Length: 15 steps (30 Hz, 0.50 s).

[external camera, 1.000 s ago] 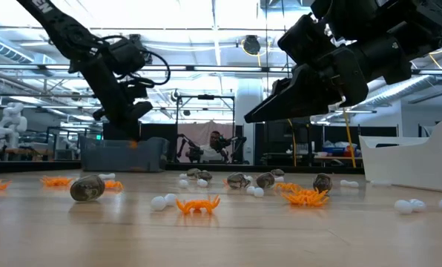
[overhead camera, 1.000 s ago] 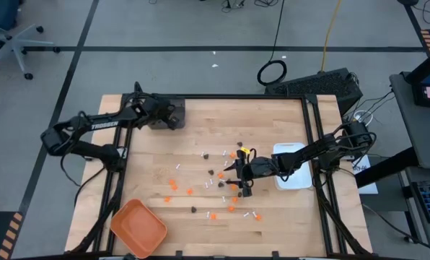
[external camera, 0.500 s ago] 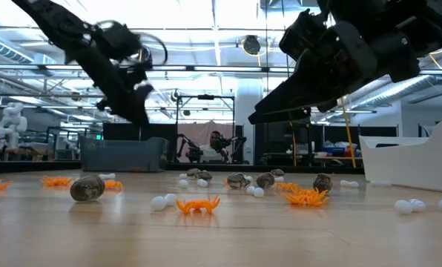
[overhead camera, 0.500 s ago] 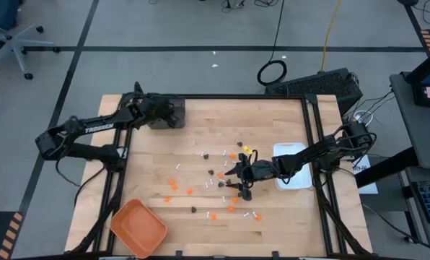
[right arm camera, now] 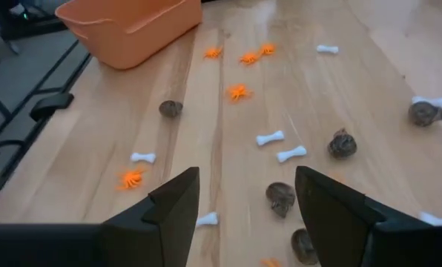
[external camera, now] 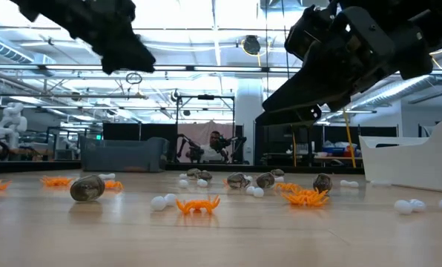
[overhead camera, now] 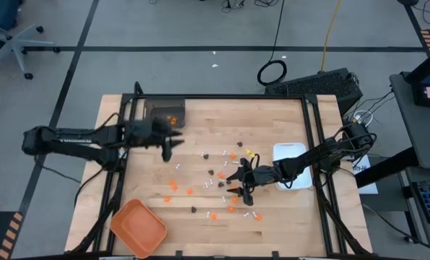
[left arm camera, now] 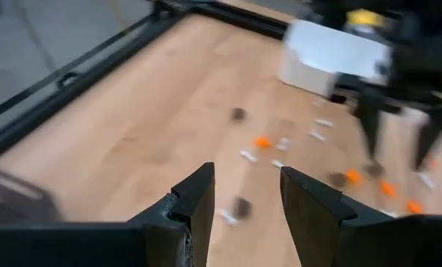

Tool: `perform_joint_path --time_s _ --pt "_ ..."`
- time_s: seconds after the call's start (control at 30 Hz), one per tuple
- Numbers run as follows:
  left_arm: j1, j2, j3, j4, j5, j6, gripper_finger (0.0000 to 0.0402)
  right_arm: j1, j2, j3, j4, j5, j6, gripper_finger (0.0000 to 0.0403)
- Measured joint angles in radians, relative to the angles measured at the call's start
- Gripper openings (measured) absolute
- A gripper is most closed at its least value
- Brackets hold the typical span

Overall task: Sort Halloween decoration
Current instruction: Put the black skull toy into the white bin

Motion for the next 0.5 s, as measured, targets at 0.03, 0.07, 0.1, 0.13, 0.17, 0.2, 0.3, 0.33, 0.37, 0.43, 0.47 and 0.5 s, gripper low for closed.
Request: perform_joint_path --time_s 0.03,0.07,0.1,0.13,0.17,0.2,0.3,0.33,0.37,0.43,0.47,0.5 --pt "-0.047 0.007 0.0 0.005 -0.042 -0.01 0.0153 0.0 0.0 0.0 -0.001 0.0 0.012 0.0208" --pt "-0.093 0.015 0.0 0.009 -0.088 -0.022 0.0153 0.0 0.0 0.0 -0.006 0.0 0.021 0.0208" --pt "-0.138 0.022 0.0 0.007 -0.132 -0.032 0.0153 0.0 0.0 0.0 -0.015 0.0 0.028 0.0208" --pt "-0.181 0.029 0.0 0.008 -0.173 -0.037 0.0153 0.0 0.0 0.001 -0.03 0.003 0.035 0.0208" --pt "-0.222 0.039 0.0 0.016 -0.209 -0.046 0.0153 0.0 0.0 0.006 -0.053 0.019 0.039 0.0208" --pt "-0.262 0.05 0.0 0.023 -0.239 -0.06 0.0153 0.0 -0.004 0.014 -0.086 0.033 0.04 0.0208" --pt "-0.364 0.09 -0.001 0.048 -0.331 -0.087 0.0153 0.0 -0.013 0.07 -0.24 0.077 0.038 0.0208" --pt "-0.392 0.108 -0.001 0.069 -0.358 -0.088 0.0153 -0.001 -0.014 0.092 -0.307 0.088 0.035 0.0208" --pt "-0.416 0.129 -0.001 0.085 -0.377 -0.088 0.0153 -0.004 -0.014 0.118 -0.375 0.102 0.027 0.0208" --pt "-0.455 0.173 -0.001 0.112 -0.388 -0.087 0.0153 -0.011 -0.014 0.17 -0.501 0.126 0.006 0.0208" --pt "-0.47 0.198 -0.001 0.132 -0.389 -0.088 0.0153 -0.016 -0.014 0.191 -0.551 0.133 -0.009 0.0208" --pt "-0.483 0.222 -0.001 0.146 -0.389 -0.088 0.0153 -0.02 -0.014 0.208 -0.591 0.148 -0.023 0.0208"
